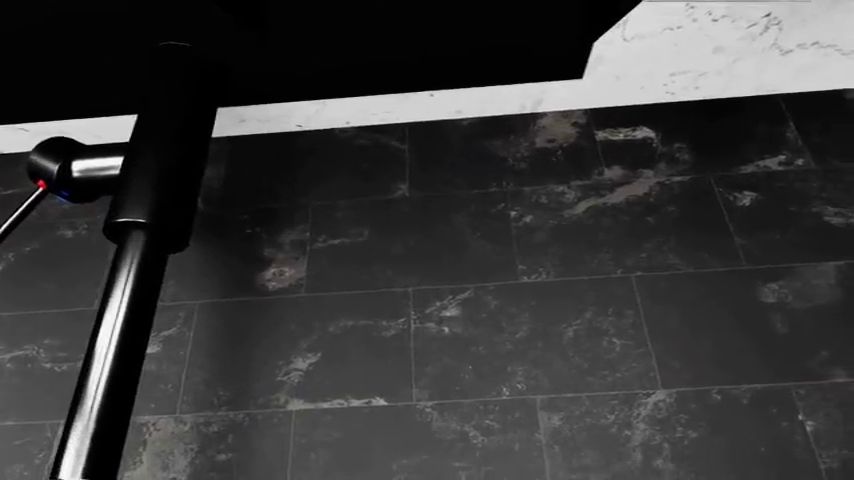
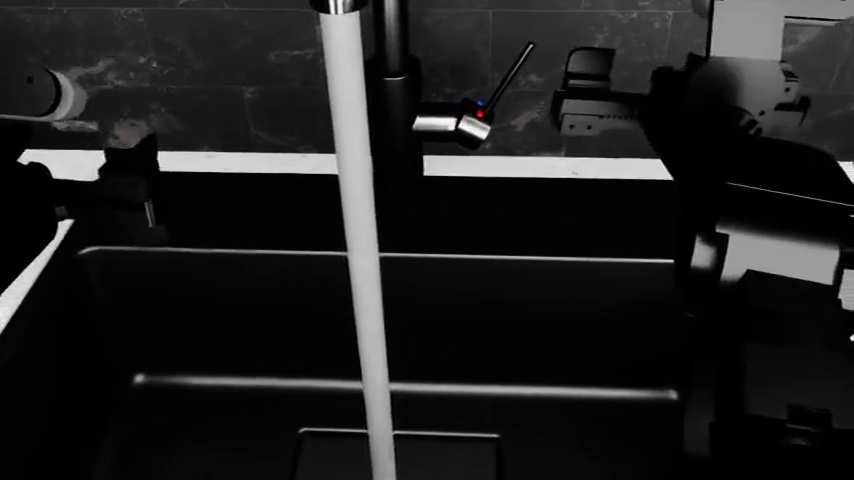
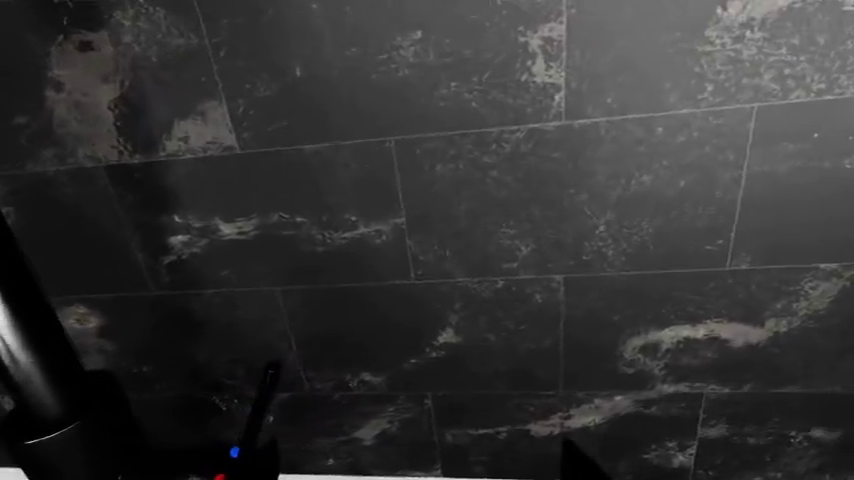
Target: Pick the broccolis and asparaguss from the sink and place them in one bowl. Place the onion in the other bowl. Then turn off the sink faucet.
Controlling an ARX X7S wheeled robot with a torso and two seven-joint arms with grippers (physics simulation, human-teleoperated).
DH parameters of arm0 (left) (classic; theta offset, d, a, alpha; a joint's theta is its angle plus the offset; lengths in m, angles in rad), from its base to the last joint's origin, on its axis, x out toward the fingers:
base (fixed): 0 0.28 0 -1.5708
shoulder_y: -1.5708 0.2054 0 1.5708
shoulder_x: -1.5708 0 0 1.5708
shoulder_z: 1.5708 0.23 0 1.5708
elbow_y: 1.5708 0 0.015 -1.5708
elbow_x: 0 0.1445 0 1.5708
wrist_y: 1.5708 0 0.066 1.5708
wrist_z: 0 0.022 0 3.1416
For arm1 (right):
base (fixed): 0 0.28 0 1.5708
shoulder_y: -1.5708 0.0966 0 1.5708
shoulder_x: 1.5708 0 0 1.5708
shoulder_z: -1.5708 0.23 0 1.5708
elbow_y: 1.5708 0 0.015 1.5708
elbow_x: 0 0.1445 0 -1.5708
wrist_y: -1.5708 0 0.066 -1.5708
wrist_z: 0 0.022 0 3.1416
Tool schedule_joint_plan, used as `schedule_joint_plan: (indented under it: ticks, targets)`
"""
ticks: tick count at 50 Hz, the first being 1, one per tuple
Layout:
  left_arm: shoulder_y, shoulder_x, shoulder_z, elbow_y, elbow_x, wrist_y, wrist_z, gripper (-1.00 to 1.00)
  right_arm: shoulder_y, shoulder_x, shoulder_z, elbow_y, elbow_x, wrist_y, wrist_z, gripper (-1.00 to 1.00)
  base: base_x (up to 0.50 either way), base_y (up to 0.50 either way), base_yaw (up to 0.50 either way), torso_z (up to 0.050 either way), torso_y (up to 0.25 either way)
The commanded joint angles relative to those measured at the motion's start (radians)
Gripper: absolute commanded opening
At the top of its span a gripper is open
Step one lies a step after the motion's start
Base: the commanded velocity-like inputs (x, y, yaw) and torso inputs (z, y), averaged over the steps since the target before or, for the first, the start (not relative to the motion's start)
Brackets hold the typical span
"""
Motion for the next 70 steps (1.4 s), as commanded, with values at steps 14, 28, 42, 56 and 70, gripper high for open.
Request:
schedule_joint_plan:
  ticks: [14, 28, 42, 56, 70]
  targets:
    - [-0.1, 0.023, 0.009, -0.008, 0.0, -0.053, 0.012, 1.0, 0.026, -0.026, -0.044, 0.019, -0.12, -0.162, 0.008, 1.0, 0.0, 0.0, 0.0, 0.004, -0.221]
    - [-0.165, 0.085, 0.023, -0.059, 0.008, -0.074, 0.026, 1.0, 0.065, -0.029, -0.094, 0.019, -0.112, -0.256, -0.013, 1.0, 0.0, 0.0, 0.0, 0.005, -0.141]
    - [-0.273, 0.144, 0.026, -0.176, 0.029, -0.088, 0.066, 1.0, 0.126, -0.038, -0.077, 0.02, -0.104, -0.273, -0.004, 1.0, 0.0, 0.0, 0.0, 0.012, -0.115]
    - [-0.35, 0.178, 0.01, -0.283, 0.034, -0.088, 0.095, 1.0, 0.217, -0.046, -0.05, 0.02, -0.101, -0.215, -0.012, 1.0, 0.0, 0.0, 0.0, 0.002, -0.01]
    - [-0.352, 0.183, 0.021, -0.3, 0.052, -0.077, 0.11, 1.0, 0.183, -0.049, -0.041, 0.02, -0.103, -0.179, 0.006, 1.0, 0.0, 0.0, 0.0, 0.0, 0.0]
